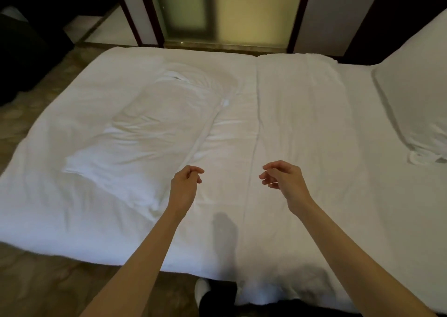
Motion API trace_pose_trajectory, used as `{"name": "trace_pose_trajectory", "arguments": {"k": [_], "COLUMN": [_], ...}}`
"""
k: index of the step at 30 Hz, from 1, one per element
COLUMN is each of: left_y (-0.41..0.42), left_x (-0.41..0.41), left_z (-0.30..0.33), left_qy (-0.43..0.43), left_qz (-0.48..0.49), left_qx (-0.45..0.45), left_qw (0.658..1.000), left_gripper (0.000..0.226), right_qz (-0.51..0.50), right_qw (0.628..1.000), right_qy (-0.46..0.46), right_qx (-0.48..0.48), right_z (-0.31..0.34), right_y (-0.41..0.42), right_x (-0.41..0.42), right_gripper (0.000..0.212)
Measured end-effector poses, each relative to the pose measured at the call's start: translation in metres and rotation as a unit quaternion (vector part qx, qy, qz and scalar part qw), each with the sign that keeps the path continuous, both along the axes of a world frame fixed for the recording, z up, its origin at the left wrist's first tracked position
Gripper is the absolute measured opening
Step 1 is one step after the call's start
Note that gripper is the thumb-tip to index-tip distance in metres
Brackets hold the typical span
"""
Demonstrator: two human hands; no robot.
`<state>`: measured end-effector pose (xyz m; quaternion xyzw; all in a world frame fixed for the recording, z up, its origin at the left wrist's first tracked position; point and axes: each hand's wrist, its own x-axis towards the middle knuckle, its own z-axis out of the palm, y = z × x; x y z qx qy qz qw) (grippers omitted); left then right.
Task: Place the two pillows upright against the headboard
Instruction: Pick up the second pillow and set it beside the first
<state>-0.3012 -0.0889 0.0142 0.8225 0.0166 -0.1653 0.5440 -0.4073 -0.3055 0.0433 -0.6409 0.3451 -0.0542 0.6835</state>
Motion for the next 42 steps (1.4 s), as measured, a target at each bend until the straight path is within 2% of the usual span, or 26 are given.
{"name": "trace_pose_trajectory", "arguments": {"k": [8,20,26,30,33,36,39,42], "left_y": [0.118,0.158,0.194,0.237,0.262,0.292,0.305,0.315], "left_x": [0.057,0.136,0.204,0.278,0.323,0.385,0.431,0.466], "left_z": [-0.005,-0.022,-0.034,-0.052,-0.064,-0.085,-0.1,-0.118], "left_qy": [0.004,-0.002,-0.007,-0.024,-0.02,0.001,0.03,0.036], "left_qz": [0.027,0.062,0.064,0.041,0.004,-0.031,-0.063,-0.096], "left_qx": [0.01,0.042,0.1,0.175,0.22,0.264,0.293,0.319], "left_qw": [1.0,0.997,0.993,0.983,0.975,0.964,0.953,0.942], "left_gripper": [0.026,0.025,0.026,0.03,0.035,0.038,0.043,0.048], "right_qz": [-0.012,0.025,0.052,0.057,0.052,0.053,0.089,0.109], "right_qw": [0.999,0.996,0.996,0.995,0.996,0.994,0.975,0.95], "right_qy": [0.018,0.035,0.046,0.059,0.069,0.086,0.117,0.177], "right_qx": [0.041,0.072,0.064,0.049,0.022,-0.049,-0.169,-0.235], "right_z": [-0.01,-0.028,-0.037,-0.058,-0.071,-0.09,-0.106,-0.123], "right_y": [0.104,0.129,0.156,0.191,0.213,0.245,0.261,0.272], "right_x": [0.049,0.138,0.207,0.27,0.304,0.351,0.387,0.416], "right_gripper": [0.018,0.019,0.02,0.018,0.017,0.027,0.039,0.05]}}
